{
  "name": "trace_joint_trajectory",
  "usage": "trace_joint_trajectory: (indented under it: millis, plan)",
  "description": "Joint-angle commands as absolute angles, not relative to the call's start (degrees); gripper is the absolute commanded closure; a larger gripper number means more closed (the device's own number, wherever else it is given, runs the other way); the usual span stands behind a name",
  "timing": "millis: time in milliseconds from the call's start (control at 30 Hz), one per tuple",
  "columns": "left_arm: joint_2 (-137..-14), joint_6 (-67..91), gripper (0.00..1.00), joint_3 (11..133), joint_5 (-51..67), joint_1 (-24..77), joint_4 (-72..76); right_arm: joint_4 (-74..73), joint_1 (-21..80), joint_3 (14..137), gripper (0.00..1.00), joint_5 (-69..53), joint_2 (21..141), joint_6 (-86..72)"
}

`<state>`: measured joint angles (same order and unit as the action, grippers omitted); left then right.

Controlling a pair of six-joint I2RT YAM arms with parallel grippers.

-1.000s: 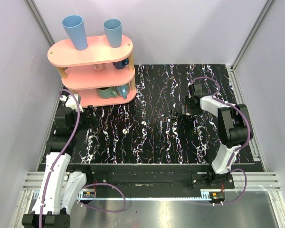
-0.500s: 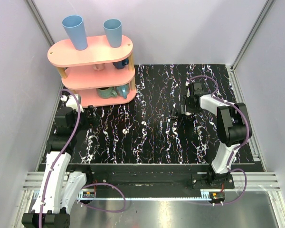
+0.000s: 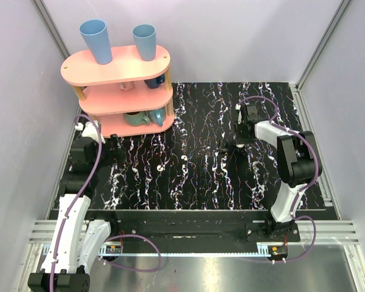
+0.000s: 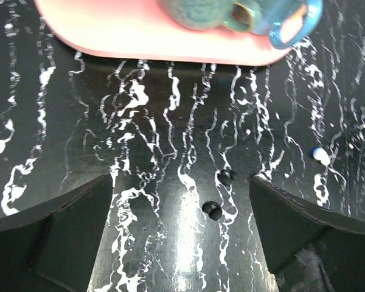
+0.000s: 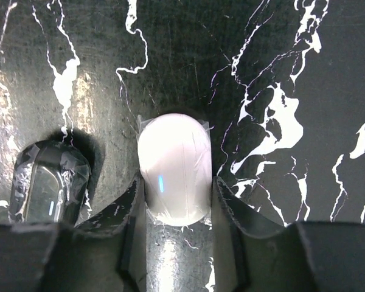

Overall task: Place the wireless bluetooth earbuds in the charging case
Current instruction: Pick up the charging case from the center of the board, then pass from the right arm to the left

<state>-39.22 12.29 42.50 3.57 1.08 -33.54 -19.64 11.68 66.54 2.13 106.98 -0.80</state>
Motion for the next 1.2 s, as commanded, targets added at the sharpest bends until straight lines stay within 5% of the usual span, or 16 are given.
trace_joint_trajectory:
  millis: [0,100,433,667,767,1167]
  plan:
    - [-37.89,16.08,0.01,44.21,-6.76,0.88,-32.26,-21.79,12.3,67.32,0.75,1.94,103.99,-0.61]
    - [-35.86,15.73,0.01,44.65,-2.84,0.88,-32.25,-21.88,13.09,66.1,0.89,0.53,98.02,-0.53]
    - [-33.3,22.59,0.01,39.28,25.38,0.97,-22.42,-20.92,24.68,62.85,0.88,-9.13,78.15,5.08]
    - [-38.76,23.82,0.01,39.73,41.02,2.01,-18.91,-19.6,37.34,56.52,0.93,-3.96,69.88,16.42]
    - [-38.5,25.57,0.01,38.32,42.62,4.64,-15.39,-17.94,42.53,52.57,1.0,-3.52,66.28,20.98]
    - [-42.1,31.28,0.01,34.46,34.11,25.21,-5.21,-2.9,55.1,40.43,1.0,-1.23,53.17,35.41]
